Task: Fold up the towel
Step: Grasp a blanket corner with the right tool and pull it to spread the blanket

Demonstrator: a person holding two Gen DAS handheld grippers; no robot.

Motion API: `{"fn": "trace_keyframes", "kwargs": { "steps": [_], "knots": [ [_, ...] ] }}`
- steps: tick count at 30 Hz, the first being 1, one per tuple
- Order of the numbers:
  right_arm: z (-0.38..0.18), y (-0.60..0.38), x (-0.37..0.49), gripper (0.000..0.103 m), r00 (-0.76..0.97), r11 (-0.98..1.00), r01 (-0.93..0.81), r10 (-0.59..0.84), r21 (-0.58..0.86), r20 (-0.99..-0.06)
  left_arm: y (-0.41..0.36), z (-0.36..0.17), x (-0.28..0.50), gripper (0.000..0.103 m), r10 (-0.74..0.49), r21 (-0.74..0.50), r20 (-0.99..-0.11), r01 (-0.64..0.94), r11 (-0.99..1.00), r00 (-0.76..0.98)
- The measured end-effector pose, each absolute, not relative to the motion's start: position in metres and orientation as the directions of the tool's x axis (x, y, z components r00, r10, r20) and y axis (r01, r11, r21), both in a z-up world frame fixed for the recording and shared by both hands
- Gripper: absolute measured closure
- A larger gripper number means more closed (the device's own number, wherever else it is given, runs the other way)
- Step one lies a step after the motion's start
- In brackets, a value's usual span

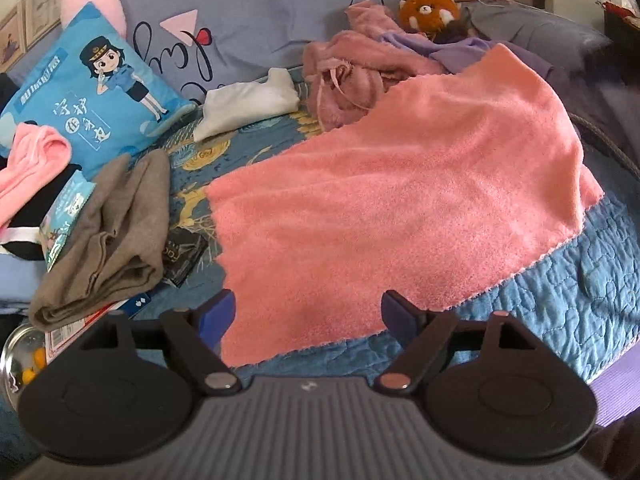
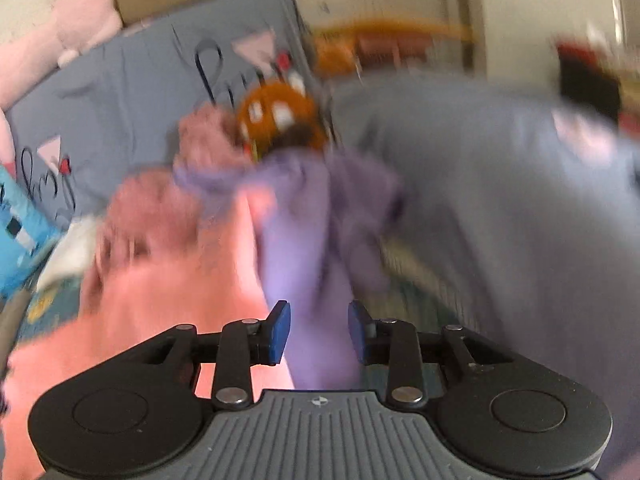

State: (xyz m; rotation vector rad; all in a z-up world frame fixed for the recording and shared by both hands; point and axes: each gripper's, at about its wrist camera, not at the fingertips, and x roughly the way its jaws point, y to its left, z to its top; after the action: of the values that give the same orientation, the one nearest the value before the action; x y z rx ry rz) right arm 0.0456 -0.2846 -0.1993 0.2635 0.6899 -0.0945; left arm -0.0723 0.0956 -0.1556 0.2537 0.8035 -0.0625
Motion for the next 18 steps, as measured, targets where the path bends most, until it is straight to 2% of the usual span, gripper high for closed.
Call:
{"fn": "trace_keyframes", "kwargs": {
  "steps": [3, 6, 9, 12, 18],
  "knots": [
    [-0.237, -0.293, 0.025, 0.07, 0.706, 0.921, 0.201, 0.1, 0.334, -0.701, 0.093, -0.156, -0.073, 0.019, 0.04, 0.205, -0.719, 0.157, 0.966, 0.694],
    [-0.257, -0.292, 0.016, 0.072, 0.694, 0.875, 0.247, 0.139, 0.416, -0.706, 0.088, -0.156, -0.073, 0.019, 0.041, 0.217, -0.72, 0.168, 0.962, 0.693],
    [-0.266, -0.29, 0.011, 0.1, 0.708, 0.831, 0.298, 0.138, 0.47, -0.693, 0.084, -0.154, -0.074, 0.018, 0.047, 0.232, -0.718, 0.175, 0.957, 0.695],
    [-0.254, -0.294, 0.0, 0.1, 0.747, 0.774, 0.389, 0.053, 0.499, -0.663, 0.084, -0.152, -0.075, 0.018, 0.054, 0.234, -0.715, 0.167, 0.958, 0.697],
    [-0.207, -0.279, -0.033, 0.1, 0.824, 0.823, 0.352, -0.047, 0.446, -0.564, 0.091, -0.151, -0.077, 0.017, 0.082, 0.245, -0.714, 0.138, 0.96, 0.695]
  ]
}}
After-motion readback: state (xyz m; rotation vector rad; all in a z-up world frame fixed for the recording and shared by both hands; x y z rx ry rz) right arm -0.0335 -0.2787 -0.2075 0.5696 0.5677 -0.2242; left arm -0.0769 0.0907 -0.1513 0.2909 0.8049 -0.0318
